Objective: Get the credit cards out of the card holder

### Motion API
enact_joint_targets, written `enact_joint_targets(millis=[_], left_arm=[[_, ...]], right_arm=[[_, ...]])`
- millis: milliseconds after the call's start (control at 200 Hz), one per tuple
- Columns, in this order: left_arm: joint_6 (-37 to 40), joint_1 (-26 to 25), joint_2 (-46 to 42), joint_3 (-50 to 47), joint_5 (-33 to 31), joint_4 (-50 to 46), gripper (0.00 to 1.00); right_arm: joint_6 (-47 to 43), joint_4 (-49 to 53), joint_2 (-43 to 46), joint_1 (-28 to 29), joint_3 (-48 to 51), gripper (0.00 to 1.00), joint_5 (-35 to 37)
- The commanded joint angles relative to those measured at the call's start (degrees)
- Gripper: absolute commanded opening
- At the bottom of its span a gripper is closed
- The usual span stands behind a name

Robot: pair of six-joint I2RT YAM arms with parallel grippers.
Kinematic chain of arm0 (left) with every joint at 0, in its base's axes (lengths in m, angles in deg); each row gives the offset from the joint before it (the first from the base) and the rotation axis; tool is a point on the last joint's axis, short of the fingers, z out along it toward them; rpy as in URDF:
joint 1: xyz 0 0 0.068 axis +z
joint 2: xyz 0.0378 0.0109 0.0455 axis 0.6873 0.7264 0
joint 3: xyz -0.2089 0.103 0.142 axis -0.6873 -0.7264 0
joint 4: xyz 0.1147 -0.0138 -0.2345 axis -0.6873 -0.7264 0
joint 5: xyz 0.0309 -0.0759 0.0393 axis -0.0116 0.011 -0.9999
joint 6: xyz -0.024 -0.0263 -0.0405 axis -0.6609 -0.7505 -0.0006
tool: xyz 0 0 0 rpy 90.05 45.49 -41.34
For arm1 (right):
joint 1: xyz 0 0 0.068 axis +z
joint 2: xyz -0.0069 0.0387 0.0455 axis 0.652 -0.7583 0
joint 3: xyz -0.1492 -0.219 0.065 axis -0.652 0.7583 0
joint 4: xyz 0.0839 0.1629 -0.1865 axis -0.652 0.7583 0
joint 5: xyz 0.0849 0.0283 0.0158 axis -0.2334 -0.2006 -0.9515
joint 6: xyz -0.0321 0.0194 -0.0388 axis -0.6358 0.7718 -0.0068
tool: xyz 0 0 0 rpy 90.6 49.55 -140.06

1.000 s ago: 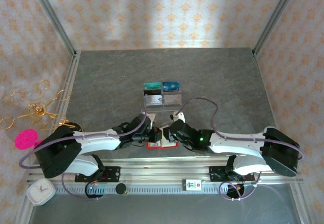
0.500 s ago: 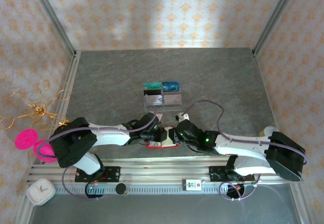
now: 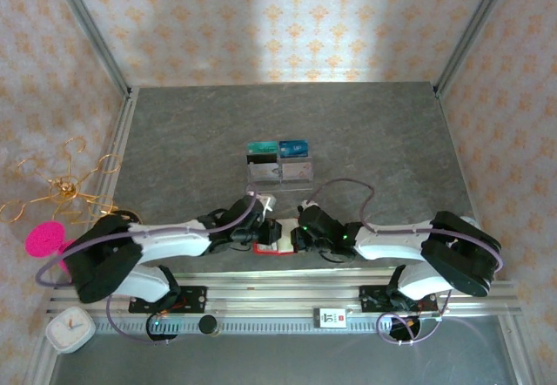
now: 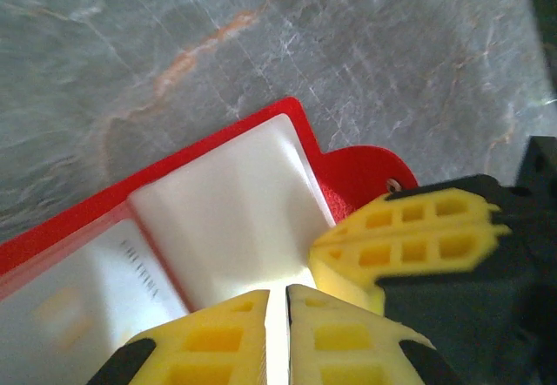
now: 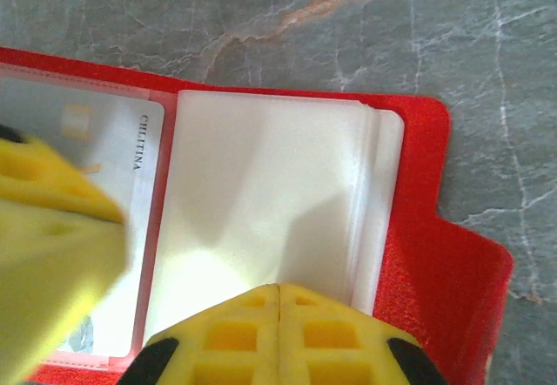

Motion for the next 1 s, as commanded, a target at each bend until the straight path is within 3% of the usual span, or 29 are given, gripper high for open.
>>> enact_joint_targets(millis=[0,200,461,796,996], left_arm=[[-0.9,0.9,-5.6,-4.9,-4.5,-3.6,0.11],[-2.7,4.3,-11.6,-12.1,-4.9,-2.8,0.06],[-1.0,5.5,-7.8,-12.8,-5.2,-0.4,0.01],[-1.0,5.6,-7.2,-14.8,-3.7,3.2,0.00],[-0.6,5.5,-7.3,-15.3,-3.5,3.9,0.00]], right_arm=[[1.7,3.0,-0.5,-0.3,1.2,0.01,2.2],[2.0,3.7,-0.7,-0.2,0.6,0.01,2.4],[2.1,5.1,-0.7,-0.3,-0.6,0.01,2.6],[-4.3,15.2,3.6,-0.3,-10.5,0.21,4.0],[-6.1,13.3,1.4,-0.3,-16.2,0.28,-5.6]])
